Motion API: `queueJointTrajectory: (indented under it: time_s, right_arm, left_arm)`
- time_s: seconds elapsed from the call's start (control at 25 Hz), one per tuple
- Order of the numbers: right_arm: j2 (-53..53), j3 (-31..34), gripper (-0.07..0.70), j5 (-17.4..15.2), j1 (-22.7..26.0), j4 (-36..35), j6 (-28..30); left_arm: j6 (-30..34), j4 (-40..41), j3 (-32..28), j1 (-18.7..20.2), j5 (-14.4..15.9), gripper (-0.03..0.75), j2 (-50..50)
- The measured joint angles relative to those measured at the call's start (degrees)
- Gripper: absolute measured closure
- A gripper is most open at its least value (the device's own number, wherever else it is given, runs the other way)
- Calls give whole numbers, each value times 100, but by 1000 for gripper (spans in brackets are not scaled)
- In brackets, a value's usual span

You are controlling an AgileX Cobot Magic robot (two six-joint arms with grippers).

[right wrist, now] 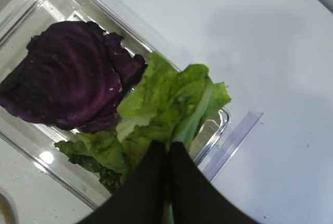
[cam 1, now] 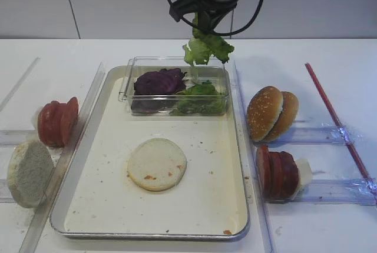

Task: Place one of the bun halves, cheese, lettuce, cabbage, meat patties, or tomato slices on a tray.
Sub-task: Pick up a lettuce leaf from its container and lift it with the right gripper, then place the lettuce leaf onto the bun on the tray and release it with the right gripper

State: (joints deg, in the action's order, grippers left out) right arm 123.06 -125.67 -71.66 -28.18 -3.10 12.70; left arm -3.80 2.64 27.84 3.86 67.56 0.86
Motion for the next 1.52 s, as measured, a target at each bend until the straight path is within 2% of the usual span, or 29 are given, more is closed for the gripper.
queueJointTrajectory:
  time_s: [0.4,0.6,0.92,1.08,1.36,1.52]
  right_arm:
    - [-387,8,582,-4,0,109,0]
    - [-656,132,583,-18,0,-215,0]
    - [-1613,1569,583,-40,0,-491,-30]
    - [-1987,2084,583,-40,-50,-702,41]
    - [-2228,2883,583,33,-709,-691,54]
    - [-2228,3256,583,316,-1060,-691,34]
  left_arm:
    - [0,0,0,0,0,287,0]
    - [0,0,0,0,0,287,0]
    - [0,0,0,0,0,287,0]
    - [0,0,0,0,0,287,0]
    - [0,0,0,0,0,287,0]
    - [0,0,0,0,0,287,0]
